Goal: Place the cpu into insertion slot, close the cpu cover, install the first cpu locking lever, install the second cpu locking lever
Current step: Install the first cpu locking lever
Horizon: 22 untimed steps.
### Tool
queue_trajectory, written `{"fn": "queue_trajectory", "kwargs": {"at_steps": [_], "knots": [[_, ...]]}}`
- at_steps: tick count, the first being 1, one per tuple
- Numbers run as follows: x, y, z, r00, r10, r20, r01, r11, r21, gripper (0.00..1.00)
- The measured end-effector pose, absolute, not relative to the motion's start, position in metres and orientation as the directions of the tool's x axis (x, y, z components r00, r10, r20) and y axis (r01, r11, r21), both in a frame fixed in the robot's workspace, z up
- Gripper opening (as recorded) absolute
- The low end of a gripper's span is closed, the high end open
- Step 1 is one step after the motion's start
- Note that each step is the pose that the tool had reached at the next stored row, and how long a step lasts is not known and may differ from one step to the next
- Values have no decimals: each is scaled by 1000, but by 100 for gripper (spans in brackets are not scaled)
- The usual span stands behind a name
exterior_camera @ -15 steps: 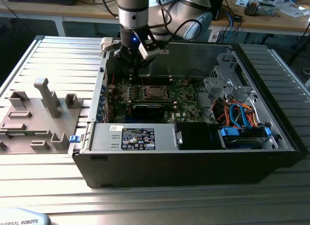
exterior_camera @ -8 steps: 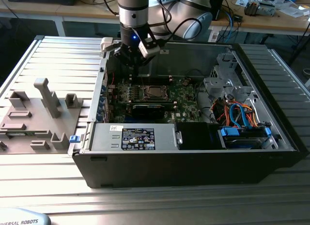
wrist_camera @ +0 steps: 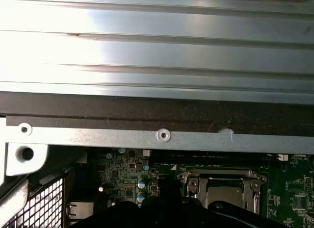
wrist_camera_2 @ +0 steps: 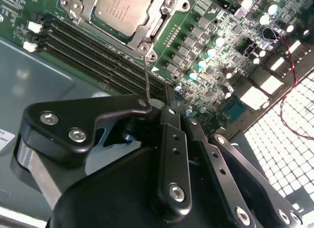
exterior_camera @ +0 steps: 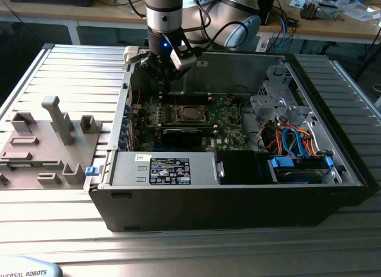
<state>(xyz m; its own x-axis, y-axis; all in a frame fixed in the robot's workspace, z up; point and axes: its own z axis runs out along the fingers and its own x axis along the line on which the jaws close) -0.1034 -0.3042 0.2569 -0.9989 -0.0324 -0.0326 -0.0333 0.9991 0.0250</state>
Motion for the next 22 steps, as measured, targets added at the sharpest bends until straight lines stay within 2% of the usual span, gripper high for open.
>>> {"fn": "queue_trajectory", "kwargs": {"at_steps": [22], "knots": [[-85, -304, 256, -999, -33, -33, -33, 999, 25, 11]]}}
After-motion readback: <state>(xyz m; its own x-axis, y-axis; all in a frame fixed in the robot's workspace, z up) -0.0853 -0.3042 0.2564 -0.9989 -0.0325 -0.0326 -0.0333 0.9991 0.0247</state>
